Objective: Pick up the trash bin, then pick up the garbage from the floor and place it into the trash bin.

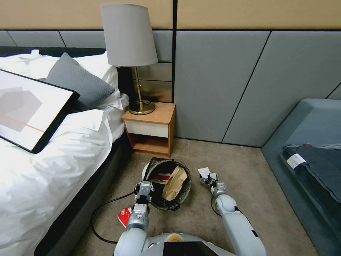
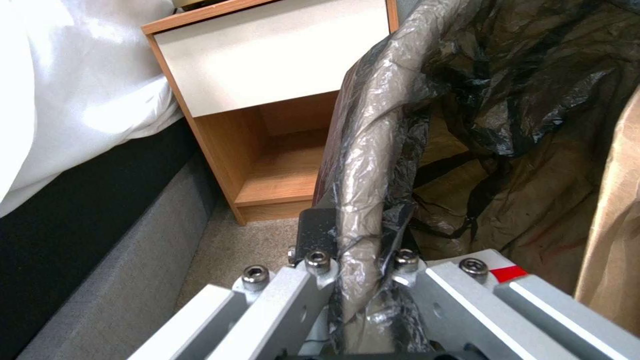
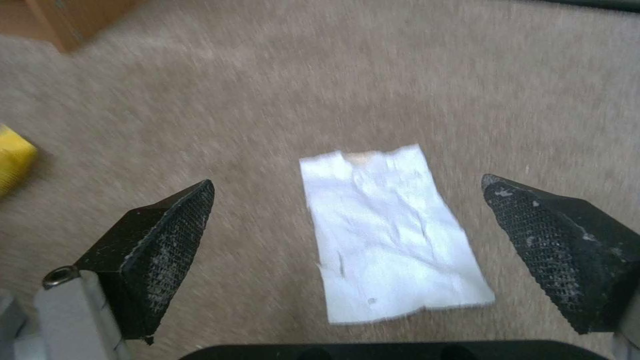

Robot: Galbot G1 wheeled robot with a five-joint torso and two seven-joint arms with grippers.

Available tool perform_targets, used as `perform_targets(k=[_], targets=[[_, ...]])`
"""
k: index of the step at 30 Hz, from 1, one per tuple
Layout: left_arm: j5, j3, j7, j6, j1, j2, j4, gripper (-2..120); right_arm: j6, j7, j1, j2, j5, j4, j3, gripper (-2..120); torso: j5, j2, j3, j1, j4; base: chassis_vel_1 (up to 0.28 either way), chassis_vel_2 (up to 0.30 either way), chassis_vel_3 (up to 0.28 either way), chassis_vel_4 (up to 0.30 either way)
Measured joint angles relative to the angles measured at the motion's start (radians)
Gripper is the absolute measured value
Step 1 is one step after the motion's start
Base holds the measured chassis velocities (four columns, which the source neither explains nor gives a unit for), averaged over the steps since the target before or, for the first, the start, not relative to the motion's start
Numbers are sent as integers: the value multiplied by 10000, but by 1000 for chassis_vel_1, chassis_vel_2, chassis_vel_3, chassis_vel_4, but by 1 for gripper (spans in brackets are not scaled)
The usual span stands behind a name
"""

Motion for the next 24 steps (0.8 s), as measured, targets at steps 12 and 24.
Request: perform_targets(k=[12,24], targets=[[12,-6,-2,-2,26,-18,-1,0,246,-14,511,-9,-87,-1335,139,100,0,0,0,0,0,0,0,0,0],[88,-2,-9,-12,110,-23,19,0,772,-56,1211,111,-159,-2671,177,100,-2,0,0,0,1,0,0,0,0]])
